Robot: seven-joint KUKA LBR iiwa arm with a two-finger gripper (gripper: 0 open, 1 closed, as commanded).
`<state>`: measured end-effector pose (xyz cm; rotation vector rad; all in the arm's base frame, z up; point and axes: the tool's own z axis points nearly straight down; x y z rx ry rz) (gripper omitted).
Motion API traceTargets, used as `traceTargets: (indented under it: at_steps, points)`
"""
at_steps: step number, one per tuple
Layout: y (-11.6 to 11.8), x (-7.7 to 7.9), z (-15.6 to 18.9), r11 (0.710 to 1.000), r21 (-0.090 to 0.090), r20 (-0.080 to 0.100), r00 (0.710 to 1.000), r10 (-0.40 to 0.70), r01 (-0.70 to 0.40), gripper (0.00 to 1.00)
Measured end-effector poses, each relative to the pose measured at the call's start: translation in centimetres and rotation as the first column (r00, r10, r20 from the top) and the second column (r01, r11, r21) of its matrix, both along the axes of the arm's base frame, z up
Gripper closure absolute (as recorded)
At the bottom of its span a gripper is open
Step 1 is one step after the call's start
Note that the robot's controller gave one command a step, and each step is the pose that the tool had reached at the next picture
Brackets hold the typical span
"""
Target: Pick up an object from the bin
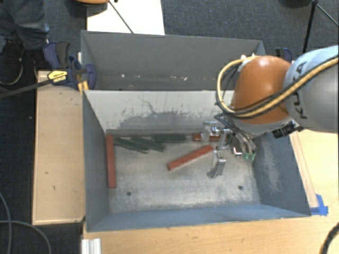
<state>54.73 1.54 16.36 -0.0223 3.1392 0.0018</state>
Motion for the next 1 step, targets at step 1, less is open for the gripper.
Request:
traceTargets:
  at_steps: [1]
  points:
    - [0.00,0.00,0.00,1.000,0.000,0.000,1.000,0.000,0.000,0.00]
